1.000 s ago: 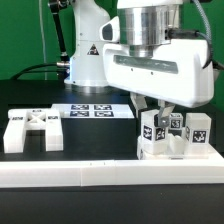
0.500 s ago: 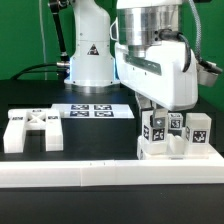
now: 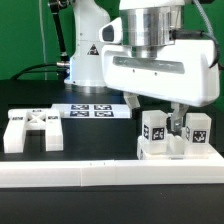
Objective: Assemble chair
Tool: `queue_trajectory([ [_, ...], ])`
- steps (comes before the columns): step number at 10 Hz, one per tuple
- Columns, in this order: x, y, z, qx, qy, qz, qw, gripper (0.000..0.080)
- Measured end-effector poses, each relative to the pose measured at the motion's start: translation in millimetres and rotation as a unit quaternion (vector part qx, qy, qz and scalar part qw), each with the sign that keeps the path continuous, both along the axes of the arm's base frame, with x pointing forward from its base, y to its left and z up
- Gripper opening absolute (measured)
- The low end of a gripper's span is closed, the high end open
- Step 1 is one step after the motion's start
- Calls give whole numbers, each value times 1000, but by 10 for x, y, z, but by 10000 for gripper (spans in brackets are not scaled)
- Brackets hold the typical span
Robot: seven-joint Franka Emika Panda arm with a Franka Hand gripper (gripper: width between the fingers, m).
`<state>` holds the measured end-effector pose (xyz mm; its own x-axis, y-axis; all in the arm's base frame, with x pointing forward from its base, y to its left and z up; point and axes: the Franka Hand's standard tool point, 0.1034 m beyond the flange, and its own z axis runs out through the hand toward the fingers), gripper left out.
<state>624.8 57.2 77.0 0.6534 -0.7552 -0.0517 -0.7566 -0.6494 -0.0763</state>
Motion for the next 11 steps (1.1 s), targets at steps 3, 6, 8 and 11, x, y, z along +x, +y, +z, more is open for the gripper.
queue_trajectory([
  [3, 7, 3, 2, -4, -14, 137, 990, 649],
  [6, 4, 1, -2, -8, -21, 232, 972, 649],
  [8, 3, 3, -3, -14, -27, 320, 947, 649],
  [11, 4, -21, -4, -19, -32, 402, 915, 649],
])
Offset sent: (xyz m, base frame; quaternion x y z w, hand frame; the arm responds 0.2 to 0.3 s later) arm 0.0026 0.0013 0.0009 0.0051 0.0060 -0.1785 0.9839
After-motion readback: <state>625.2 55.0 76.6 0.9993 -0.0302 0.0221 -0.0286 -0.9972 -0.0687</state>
